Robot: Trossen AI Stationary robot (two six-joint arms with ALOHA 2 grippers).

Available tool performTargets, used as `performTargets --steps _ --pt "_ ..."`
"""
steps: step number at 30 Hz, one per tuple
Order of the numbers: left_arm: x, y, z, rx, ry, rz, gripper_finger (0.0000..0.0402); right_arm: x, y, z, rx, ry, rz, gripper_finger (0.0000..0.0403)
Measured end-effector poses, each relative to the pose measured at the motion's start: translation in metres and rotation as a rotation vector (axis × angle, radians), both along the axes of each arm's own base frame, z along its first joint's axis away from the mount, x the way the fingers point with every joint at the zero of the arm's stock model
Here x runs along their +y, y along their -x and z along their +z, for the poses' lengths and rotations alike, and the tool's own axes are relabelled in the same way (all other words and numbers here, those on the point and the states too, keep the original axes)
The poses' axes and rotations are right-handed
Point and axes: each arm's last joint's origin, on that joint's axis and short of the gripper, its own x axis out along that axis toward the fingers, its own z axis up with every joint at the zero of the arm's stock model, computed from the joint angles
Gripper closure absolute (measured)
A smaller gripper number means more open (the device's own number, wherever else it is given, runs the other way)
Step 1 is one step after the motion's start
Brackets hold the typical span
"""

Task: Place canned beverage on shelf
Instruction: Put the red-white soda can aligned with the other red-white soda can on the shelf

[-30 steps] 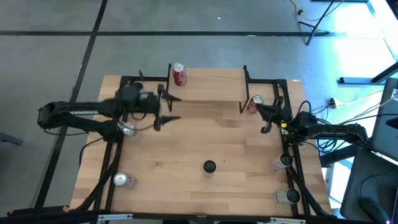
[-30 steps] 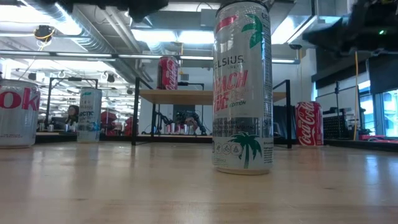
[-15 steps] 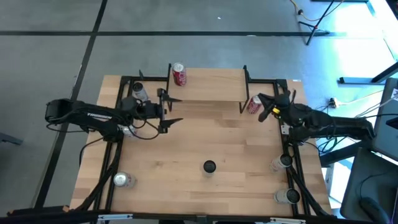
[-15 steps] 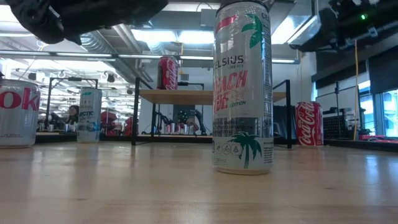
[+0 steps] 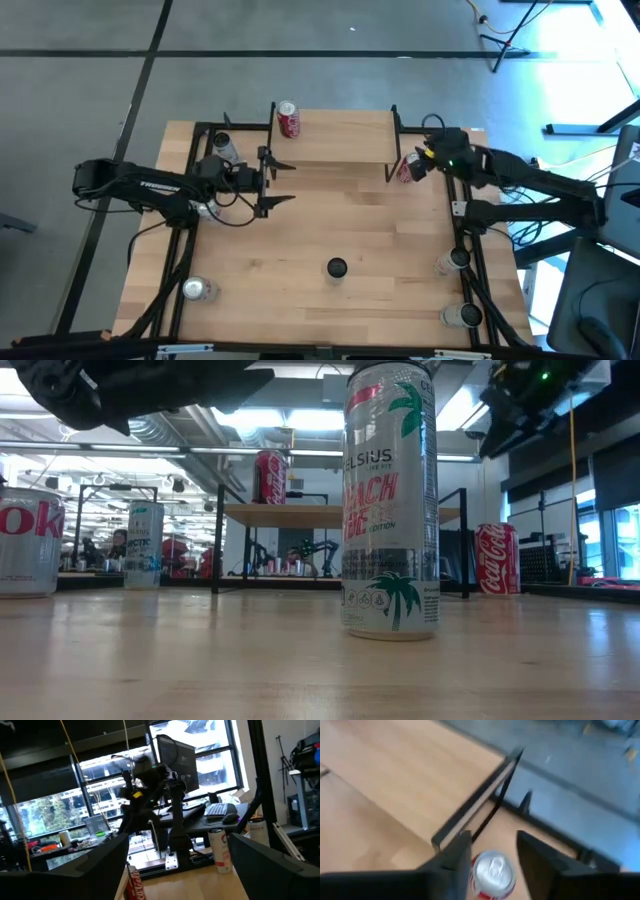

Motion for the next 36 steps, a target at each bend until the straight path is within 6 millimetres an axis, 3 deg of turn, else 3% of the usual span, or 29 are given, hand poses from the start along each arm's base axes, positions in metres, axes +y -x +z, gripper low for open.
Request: performTargets --steps 8,15,21,36 --pt "-0.003 0.000 0.000 0.002 -0.014 -0.062 0.0075 -0.035 0.010 -0.019 0.118 -0.267 0.049 0.0086" --pt "-0.004 0.000 0.000 0.003 -0.014 -0.062 0.0075 -0.044 0.015 -0.025 0.218 -0.275 0.027 0.0014" --pt "-0.004 0.000 0.000 0.001 -0.015 -0.062 0.0075 -0.046 0.009 -0.029 0.223 -0.304 0.071 0.0008" --pt "-0.004 0.000 -0.001 0.008 -0.012 -0.063 0.0075 -0.074 -0.024 -0.067 0.424 -0.359 0.090 0.0029"
